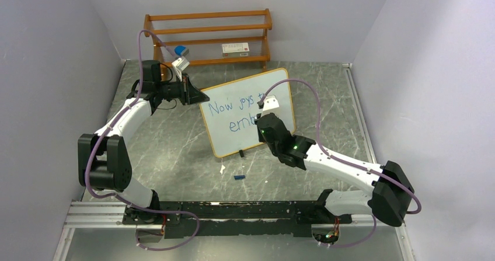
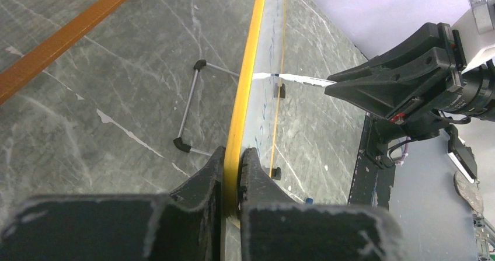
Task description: Write a sentence on the whiteboard
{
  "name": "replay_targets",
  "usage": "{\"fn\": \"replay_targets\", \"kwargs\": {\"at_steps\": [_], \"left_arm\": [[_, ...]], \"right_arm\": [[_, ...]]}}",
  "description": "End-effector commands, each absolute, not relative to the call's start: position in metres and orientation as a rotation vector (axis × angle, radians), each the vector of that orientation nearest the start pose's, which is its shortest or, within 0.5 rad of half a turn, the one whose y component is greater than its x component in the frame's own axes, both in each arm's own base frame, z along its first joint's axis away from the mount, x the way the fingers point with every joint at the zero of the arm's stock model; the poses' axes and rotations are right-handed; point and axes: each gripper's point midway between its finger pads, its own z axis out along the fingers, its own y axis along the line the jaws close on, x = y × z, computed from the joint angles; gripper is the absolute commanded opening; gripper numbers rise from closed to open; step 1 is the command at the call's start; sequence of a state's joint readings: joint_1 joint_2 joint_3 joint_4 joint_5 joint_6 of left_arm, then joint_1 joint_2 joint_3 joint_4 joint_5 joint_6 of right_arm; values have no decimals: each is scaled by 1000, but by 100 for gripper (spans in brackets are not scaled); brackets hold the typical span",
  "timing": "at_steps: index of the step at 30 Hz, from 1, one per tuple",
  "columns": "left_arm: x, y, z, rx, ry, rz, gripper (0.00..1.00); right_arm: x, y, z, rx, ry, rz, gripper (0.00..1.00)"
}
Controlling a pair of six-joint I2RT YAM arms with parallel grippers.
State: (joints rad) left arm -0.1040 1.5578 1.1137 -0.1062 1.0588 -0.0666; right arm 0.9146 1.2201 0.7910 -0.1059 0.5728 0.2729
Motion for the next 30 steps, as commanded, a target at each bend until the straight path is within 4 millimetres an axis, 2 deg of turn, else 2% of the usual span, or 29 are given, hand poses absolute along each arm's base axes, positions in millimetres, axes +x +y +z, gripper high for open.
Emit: {"fn": "replay_targets", "kwargs": {"at_steps": [1,13,30], "left_arm": [[357,-186,128,677,2137,-1010,5],[357,-186,128,675,2139,-1011,5],[357,-186,127,675,2140,-1009,5]], "right_arm": [[287,218,157,-273,1999,106,0],[275,209,144,-276,2056,100,0],[268,211,137,-288,2093,135,0]]}}
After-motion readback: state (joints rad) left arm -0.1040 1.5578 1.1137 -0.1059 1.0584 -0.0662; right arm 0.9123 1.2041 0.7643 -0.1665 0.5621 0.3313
